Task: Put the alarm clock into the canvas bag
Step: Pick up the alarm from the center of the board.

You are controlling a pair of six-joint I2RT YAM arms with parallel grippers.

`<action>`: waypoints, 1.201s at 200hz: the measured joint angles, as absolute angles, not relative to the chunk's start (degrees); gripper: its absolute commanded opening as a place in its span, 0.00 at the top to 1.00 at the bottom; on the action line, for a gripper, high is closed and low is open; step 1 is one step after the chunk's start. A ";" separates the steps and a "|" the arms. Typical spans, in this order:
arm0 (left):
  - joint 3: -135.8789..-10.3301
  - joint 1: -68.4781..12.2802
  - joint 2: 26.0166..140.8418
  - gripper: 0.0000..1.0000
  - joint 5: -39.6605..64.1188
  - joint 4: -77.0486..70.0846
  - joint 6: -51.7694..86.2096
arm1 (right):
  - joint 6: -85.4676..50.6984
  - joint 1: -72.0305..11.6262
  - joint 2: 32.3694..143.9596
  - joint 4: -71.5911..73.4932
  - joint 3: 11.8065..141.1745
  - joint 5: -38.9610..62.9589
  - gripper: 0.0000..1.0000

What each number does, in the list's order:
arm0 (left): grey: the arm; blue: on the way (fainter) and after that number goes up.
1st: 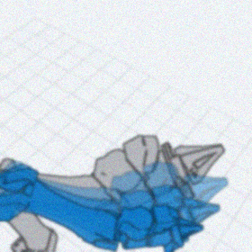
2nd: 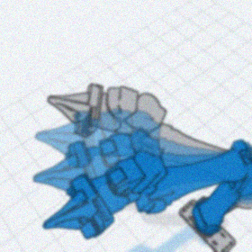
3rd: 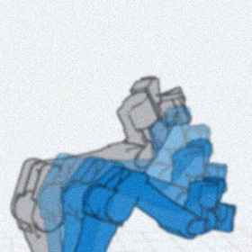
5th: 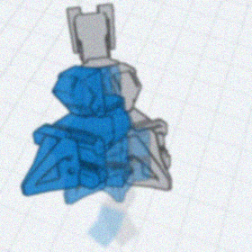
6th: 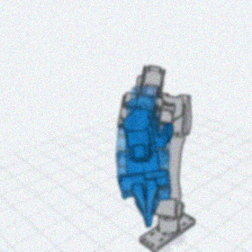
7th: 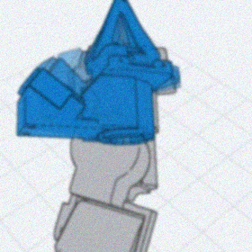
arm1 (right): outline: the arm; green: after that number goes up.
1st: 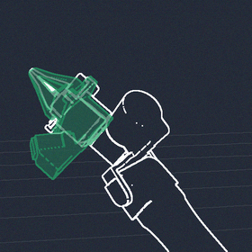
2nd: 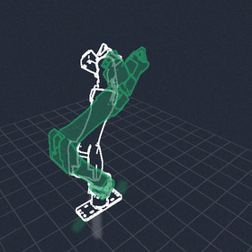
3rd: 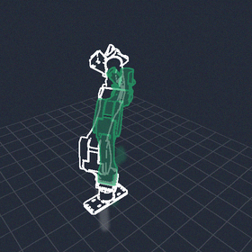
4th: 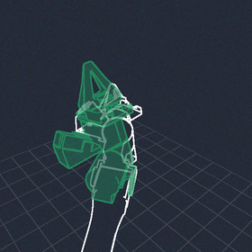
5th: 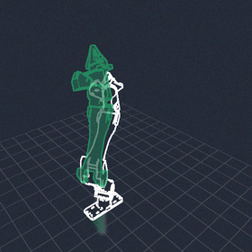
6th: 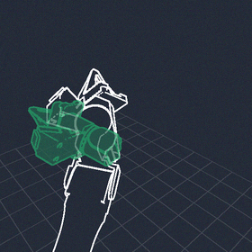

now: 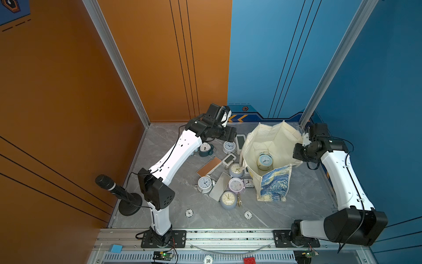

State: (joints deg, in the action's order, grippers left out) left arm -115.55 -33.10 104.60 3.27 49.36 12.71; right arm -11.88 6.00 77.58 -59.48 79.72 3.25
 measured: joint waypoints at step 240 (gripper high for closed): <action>-105.80 -12.62 121.54 0.02 -16.40 47.35 34.00 | -11.88 5.87 77.58 -59.46 79.72 3.25 0.91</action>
